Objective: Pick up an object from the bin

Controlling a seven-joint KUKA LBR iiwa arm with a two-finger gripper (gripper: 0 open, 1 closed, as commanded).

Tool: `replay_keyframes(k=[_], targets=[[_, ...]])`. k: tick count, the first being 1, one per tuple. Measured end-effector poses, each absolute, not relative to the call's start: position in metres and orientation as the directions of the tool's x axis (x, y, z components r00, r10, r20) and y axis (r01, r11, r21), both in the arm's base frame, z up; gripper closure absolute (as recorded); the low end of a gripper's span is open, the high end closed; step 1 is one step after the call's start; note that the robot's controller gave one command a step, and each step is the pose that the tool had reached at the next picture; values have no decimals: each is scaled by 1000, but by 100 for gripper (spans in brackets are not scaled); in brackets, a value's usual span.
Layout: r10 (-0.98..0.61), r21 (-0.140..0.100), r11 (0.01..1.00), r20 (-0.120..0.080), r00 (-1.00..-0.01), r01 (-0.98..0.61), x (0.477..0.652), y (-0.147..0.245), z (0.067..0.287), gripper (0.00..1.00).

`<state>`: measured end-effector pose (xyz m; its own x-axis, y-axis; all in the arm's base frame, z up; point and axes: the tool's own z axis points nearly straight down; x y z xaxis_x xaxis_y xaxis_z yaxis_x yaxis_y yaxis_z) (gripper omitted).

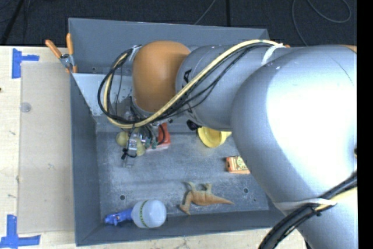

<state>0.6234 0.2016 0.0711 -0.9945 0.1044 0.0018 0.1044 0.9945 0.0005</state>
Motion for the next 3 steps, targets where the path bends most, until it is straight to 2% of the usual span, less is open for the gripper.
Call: replay_keyframes(k=[1, 2, 3], targets=[[295, 0, 956, 4, -955, 295, 619, 180, 69, 0], [-7, 2, 1000, 1, -1000, -7, 621, 148, 70, 100], [-6, 2, 1000, 1, -1000, -6, 621, 148, 70, 100]])
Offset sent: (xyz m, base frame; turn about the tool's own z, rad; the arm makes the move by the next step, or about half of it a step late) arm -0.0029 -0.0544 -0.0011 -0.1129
